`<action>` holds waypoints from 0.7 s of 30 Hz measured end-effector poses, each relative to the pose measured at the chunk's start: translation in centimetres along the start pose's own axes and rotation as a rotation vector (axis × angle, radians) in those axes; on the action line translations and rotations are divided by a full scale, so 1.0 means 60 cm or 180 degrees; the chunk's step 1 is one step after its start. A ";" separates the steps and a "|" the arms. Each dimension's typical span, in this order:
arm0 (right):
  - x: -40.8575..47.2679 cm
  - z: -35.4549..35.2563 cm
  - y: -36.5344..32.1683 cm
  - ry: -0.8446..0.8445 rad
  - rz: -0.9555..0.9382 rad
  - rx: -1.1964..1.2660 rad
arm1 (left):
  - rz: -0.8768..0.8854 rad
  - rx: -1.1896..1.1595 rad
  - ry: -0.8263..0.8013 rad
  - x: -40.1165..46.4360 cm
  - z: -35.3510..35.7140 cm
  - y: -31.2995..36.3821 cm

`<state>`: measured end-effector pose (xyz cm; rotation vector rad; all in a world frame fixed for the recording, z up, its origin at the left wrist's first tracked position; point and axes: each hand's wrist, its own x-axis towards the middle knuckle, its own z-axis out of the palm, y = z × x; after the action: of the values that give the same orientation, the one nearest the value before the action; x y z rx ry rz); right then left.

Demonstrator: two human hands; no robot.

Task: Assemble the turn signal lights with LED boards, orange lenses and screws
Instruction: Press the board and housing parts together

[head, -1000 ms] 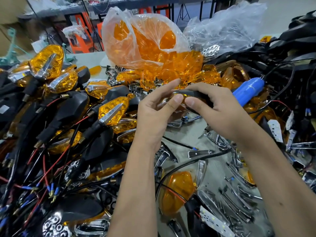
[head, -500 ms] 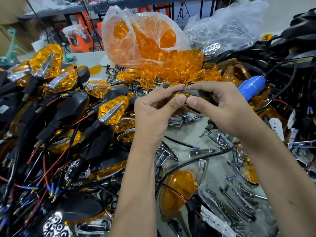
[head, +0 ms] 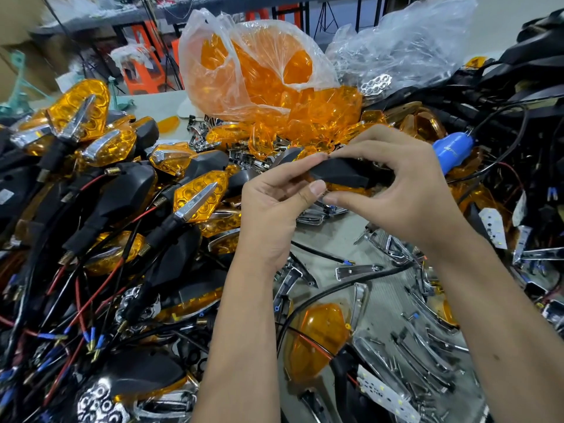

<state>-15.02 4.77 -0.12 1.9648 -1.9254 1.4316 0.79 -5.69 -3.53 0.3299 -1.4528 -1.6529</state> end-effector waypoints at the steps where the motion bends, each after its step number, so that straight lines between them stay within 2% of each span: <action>1: 0.000 0.001 -0.002 0.0037 0.0003 -0.0067 | -0.0045 -0.0030 0.0050 -0.001 0.003 0.000; 5: 0.002 0.006 -0.003 0.0107 -0.0044 -0.0348 | -0.0226 -0.0135 0.0277 -0.001 0.012 0.003; 10: 0.003 0.003 -0.004 -0.0072 0.0196 -0.0182 | -0.0328 -0.0092 0.0321 -0.004 0.015 0.006; 15: 0.000 0.005 0.004 -0.0282 0.1033 0.0652 | -0.0358 0.0253 0.0131 -0.003 0.017 0.004; 19: 0.007 0.009 0.007 -0.0169 0.1830 0.1013 | -0.0408 0.0059 -0.0229 -0.004 0.018 0.006; 21: 0.011 0.011 0.000 -0.0341 0.2132 0.1387 | -0.0262 0.0160 -0.0395 -0.003 0.016 0.005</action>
<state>-14.76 3.86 -0.09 1.6052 -2.6727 2.0800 0.37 -4.87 -3.04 0.3236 -1.5937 -1.7308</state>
